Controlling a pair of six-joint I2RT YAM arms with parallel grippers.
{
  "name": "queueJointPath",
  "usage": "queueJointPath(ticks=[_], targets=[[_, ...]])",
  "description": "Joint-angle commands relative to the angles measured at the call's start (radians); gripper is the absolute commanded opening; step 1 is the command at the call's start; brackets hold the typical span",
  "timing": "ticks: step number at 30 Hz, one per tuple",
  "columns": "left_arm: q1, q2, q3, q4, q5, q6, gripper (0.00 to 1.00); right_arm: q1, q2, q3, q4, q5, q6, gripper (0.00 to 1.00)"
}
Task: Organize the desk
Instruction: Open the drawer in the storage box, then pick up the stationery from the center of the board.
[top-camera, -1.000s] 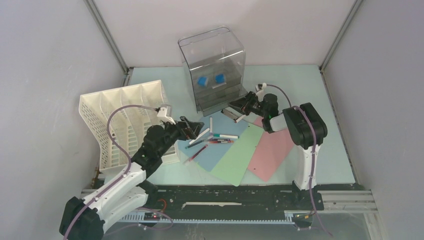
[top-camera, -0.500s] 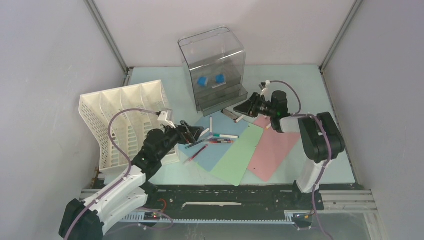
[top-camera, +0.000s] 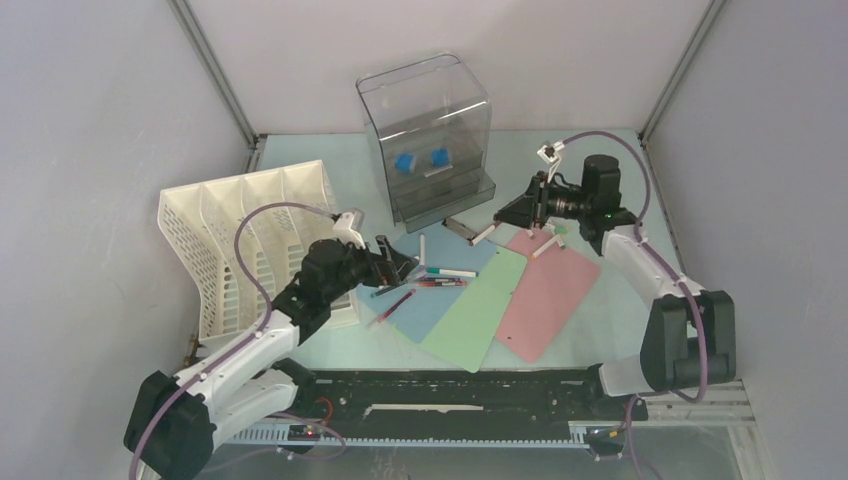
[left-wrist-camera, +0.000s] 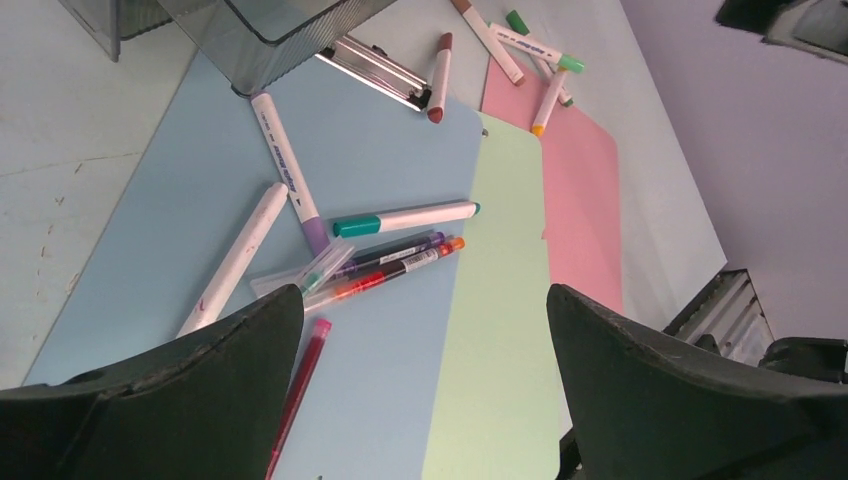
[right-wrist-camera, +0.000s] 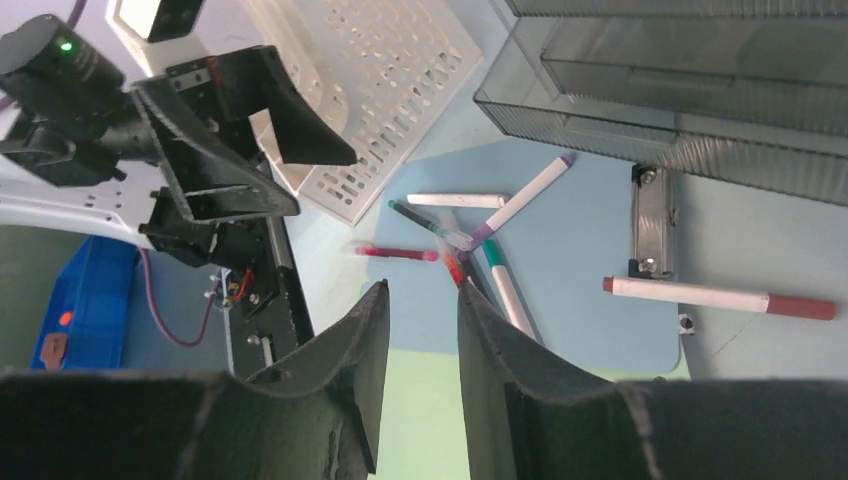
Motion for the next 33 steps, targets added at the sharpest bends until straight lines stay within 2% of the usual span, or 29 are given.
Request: queueJointPath(ticks=[1,4,7,10,14,20,24,30,33], targets=[[-0.001,-0.017,0.057,-0.097,0.034,-0.001,1.0,-0.037,-0.073,0.117,-0.445,-0.109,-0.331,0.39],[-0.014,-0.037,0.077,-0.169,-0.013,0.028,1.0,-0.079,-0.096,0.163,-0.585,-0.145,-0.421,0.39],[-0.057,-0.03,0.125,-0.294,-0.129,0.067,0.98,-0.117,-0.124,0.198,-0.669,-0.159,-0.487,0.41],[-0.132,0.005,0.192,-0.417,-0.26,0.111,0.98,-0.131,-0.16,0.246,-0.805,-0.087,-0.64,0.44],[-0.213,0.053,0.245,-0.481,-0.33,0.132,0.96,-0.161,-0.205,0.251,-0.894,-0.015,-0.76,0.47],[-0.28,0.175,0.299,-0.549,-0.403,0.163,0.78,-0.191,-0.195,0.251,-0.929,-0.027,-0.794,0.48],[-0.309,0.249,0.308,-0.53,-0.397,0.155,0.71,-0.188,-0.189,0.251,-0.946,-0.023,-0.815,0.49],[-0.315,0.355,0.323,-0.524,-0.386,0.171,0.54,-0.155,-0.178,0.251,-0.951,0.015,-0.826,0.49],[-0.314,0.405,0.329,-0.524,-0.386,0.178,0.49,-0.132,-0.175,0.25,-0.953,0.041,-0.836,0.5]])
